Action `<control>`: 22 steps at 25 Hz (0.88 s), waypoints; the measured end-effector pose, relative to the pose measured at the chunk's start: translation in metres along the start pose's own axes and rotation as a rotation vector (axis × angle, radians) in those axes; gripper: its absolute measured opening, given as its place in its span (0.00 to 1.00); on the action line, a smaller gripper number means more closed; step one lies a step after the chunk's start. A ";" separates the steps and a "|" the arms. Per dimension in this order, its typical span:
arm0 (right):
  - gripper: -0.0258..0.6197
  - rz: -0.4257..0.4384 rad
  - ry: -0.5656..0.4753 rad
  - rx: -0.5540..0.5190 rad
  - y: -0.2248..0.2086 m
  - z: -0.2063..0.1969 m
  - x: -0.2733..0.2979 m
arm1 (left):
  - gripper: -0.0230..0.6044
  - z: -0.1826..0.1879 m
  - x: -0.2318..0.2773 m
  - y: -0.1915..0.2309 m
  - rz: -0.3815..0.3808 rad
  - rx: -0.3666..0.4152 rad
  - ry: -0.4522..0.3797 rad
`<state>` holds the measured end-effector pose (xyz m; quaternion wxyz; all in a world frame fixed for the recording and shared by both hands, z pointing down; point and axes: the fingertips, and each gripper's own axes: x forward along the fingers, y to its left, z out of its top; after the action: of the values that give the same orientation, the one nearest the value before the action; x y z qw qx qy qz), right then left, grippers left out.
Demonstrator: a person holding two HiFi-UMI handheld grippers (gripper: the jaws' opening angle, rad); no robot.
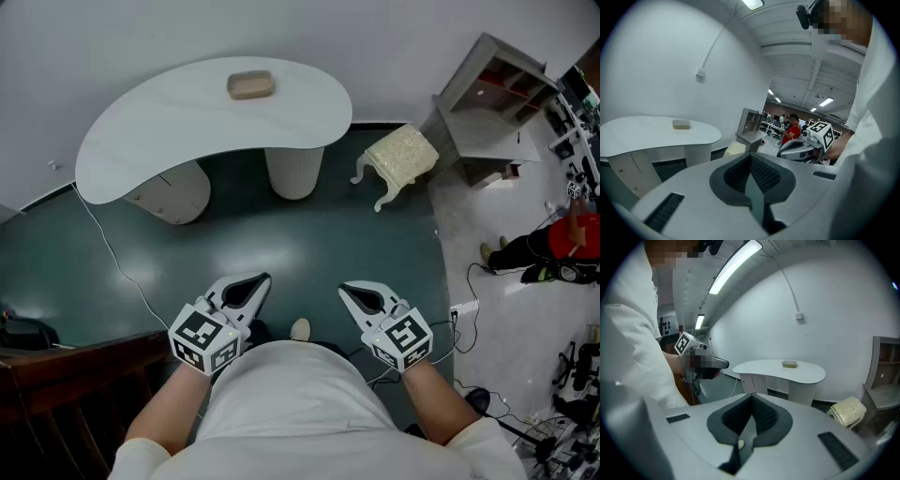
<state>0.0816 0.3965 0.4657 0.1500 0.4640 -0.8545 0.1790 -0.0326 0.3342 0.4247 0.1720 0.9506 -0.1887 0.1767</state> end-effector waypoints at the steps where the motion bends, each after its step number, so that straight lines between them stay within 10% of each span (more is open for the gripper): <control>1: 0.05 0.003 0.000 0.001 -0.003 0.002 0.002 | 0.06 0.002 0.003 0.002 0.002 0.000 0.001; 22: 0.05 -0.047 0.065 0.101 -0.080 0.067 0.142 | 0.06 0.060 0.043 0.162 -0.051 -0.027 -0.025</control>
<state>0.0687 0.2215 0.4797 0.1580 0.4851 -0.8279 0.2333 -0.0468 0.1564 0.4313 0.1871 0.9547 -0.1691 0.1579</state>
